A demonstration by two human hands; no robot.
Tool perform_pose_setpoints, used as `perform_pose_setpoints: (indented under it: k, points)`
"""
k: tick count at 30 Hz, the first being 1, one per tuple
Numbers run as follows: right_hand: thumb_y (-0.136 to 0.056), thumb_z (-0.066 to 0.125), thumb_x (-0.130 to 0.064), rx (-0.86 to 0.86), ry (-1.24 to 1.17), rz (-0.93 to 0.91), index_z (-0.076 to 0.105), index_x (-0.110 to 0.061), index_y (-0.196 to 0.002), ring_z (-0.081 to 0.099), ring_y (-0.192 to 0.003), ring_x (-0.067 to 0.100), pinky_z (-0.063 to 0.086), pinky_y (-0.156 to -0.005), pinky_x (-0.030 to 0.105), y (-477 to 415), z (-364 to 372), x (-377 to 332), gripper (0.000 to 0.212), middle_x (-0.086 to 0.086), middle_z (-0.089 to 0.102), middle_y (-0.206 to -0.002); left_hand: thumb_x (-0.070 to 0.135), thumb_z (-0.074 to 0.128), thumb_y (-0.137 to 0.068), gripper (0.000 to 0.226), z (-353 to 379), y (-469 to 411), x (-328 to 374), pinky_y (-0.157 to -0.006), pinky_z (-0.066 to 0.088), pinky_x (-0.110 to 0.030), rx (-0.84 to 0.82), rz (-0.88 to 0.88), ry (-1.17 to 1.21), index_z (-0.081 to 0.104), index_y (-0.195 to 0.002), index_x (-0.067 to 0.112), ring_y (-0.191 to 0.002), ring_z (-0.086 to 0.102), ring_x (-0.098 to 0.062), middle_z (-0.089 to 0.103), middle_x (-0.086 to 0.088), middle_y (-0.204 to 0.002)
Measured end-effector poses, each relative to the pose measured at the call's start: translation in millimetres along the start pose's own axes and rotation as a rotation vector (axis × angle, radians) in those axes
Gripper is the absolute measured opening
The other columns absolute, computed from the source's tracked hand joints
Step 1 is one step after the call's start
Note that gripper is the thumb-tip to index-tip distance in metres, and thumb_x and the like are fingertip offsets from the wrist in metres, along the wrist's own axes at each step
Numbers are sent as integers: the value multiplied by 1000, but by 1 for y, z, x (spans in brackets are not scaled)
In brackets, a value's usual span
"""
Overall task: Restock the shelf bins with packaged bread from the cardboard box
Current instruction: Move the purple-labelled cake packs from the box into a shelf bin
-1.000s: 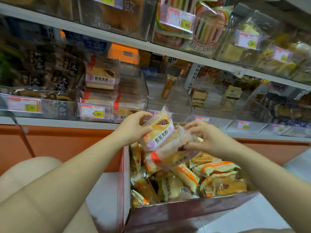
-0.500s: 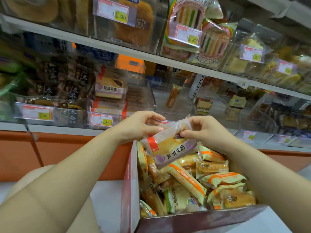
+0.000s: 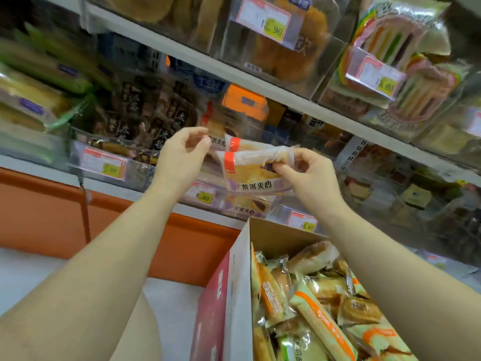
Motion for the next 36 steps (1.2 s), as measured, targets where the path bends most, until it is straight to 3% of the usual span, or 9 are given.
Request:
perform_pose_setpoints:
  k: [4, 9, 13, 16, 20, 23, 28, 32, 36]
  points:
    - [-87, 68, -20, 20, -87, 18, 67, -22, -95, 66, -88, 10, 58, -78, 37, -34, 36, -1, 9, -5, 69, -91, 18, 53, -96, 30, -14, -18, -16, -96, 44, -25, 48, 33, -180, 58, -126, 20, -110, 56, -8, 62, 7, -117]
    - [-86, 67, -26, 52, -179, 89, 64, -28, -92, 66, -94, 13, 55, -85, 45, -80, 84, 13, 7, -5, 69, -96, 19, 51, -96, 37, -22, -38, -34, -105, 42, -33, 16, 26, -376, 54, -133, 22, -123, 52, -14, 57, 4, -133]
    - [-92, 60, -26, -24, -191, 243, 41, -18, -136, 50, -123, 21, 42, -104, 43, -88, 121, 27, 49, 3, 52, -135, 23, 52, -95, 38, -22, -44, -38, -101, 43, -44, -63, 114, -578, 55, -133, 24, -123, 50, -24, 55, -1, -135]
    - [-93, 58, -32, -38, -236, 317, 25, -21, -148, 43, -131, 22, 37, -109, 39, -80, 130, 35, 64, 2, 43, -145, 24, 54, -94, 37, -18, -42, -39, -101, 41, -47, -128, 128, -721, 56, -130, 30, -125, 46, -26, 52, 1, -137]
    - [-90, 64, -19, -116, -272, 307, 35, -21, -142, 49, -125, 20, 39, -107, 42, -80, 134, 38, 59, 0, 51, -137, 28, 53, -95, 40, -14, -39, -41, -106, 29, -47, -173, 115, -838, 50, -135, 34, -135, 33, -24, 42, 5, -146]
    - [-91, 60, -14, -94, -289, 317, 30, -21, -146, 45, -131, 21, 38, -109, 45, -90, 135, 37, 62, 2, 45, -144, 28, 53, -95, 45, -10, -36, -39, -110, 24, -46, -197, 119, -838, 45, -139, 33, -137, 28, -23, 37, 7, -150]
    - [-88, 65, -17, -78, -358, 355, 27, -22, -147, 46, -130, 21, 39, -108, 45, -94, 140, 36, 71, 3, 45, -145, 28, 53, -95, 47, -3, -36, -39, -113, 18, -47, -209, 124, -858, 42, -141, 33, -140, 25, -21, 34, 7, -151]
    - [-88, 66, -19, -4, -308, 246, 33, -18, -145, 47, -126, 16, 38, -103, 29, -85, 135, 31, 66, 1, 47, -141, 27, 52, -95, 46, -2, -38, -38, -115, 18, -49, -173, 123, -857, 43, -140, 33, -139, 27, -22, 37, 5, -149]
    - [-89, 65, -17, 38, -297, 191, 39, -15, -142, 50, -124, 14, 42, -105, 34, -76, 126, 25, 60, 0, 52, -138, 22, 55, -94, 41, -4, -36, -35, -114, 22, -50, -120, 153, -806, 50, -133, 29, -133, 35, -23, 43, 2, -142]
Point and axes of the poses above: each hand's wrist, its own y-axis away from the middle knuckle, its own z-axis out of the palm, x = y × z, the point moved 3 cm from there along -y, towards the middle knuckle
